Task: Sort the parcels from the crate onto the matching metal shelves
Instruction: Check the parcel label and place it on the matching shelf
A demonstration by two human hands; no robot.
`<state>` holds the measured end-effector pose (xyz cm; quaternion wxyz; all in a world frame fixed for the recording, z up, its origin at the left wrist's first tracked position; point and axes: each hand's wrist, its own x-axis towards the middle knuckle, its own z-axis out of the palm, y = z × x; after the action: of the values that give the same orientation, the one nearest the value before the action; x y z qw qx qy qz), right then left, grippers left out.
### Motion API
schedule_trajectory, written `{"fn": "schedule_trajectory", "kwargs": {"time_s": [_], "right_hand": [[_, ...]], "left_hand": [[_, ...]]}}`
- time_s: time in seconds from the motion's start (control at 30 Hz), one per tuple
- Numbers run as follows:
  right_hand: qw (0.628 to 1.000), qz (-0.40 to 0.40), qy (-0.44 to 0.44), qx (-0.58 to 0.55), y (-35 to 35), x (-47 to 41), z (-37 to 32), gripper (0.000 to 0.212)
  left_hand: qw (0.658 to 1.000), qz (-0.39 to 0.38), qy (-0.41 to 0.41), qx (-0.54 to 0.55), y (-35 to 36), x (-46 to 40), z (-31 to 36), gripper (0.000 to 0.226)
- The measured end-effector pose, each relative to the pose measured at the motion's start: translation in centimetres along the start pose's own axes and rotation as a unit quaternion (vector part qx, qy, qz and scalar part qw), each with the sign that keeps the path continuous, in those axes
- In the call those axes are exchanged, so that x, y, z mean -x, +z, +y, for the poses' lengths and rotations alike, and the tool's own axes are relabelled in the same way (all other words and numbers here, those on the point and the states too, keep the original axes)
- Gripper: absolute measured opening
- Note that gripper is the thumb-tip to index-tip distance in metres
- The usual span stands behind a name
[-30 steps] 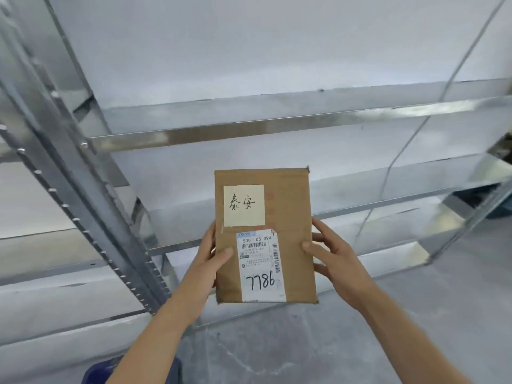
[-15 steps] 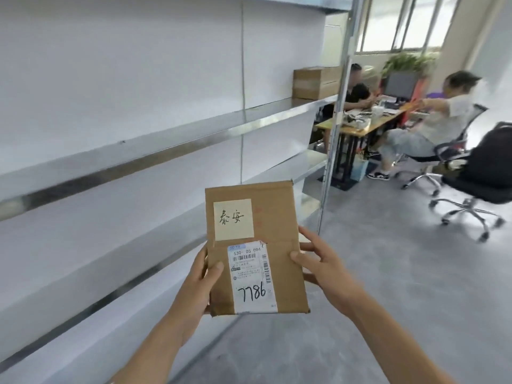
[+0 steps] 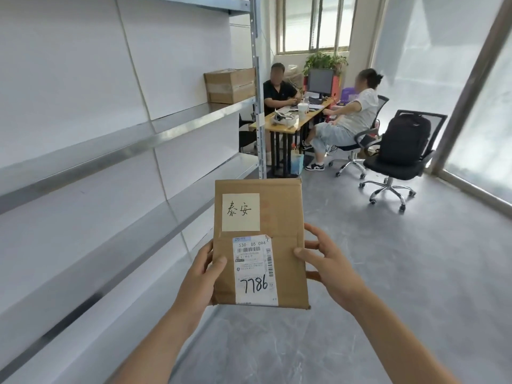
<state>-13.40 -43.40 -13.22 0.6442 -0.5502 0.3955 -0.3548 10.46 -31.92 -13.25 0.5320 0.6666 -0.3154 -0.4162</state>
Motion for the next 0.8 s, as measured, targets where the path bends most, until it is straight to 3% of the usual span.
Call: {"fn": "schedule_trajectory", "kwargs": {"time_s": [0.33,0.8], "right_hand": [[0.999,0.053,-0.001,0.010,-4.9,-11.3,-1.6,0.045],[0.999,0.050,0.007,0.021,-7.4,-31.0,-3.6,0.036]], "left_hand": [[1.000,-0.021,0.016,-0.005,5.9,-13.2,2.9,0.031],[0.998,-0.035,0.000,-0.050,8.9,-32.1,6.9,0.031]]}}
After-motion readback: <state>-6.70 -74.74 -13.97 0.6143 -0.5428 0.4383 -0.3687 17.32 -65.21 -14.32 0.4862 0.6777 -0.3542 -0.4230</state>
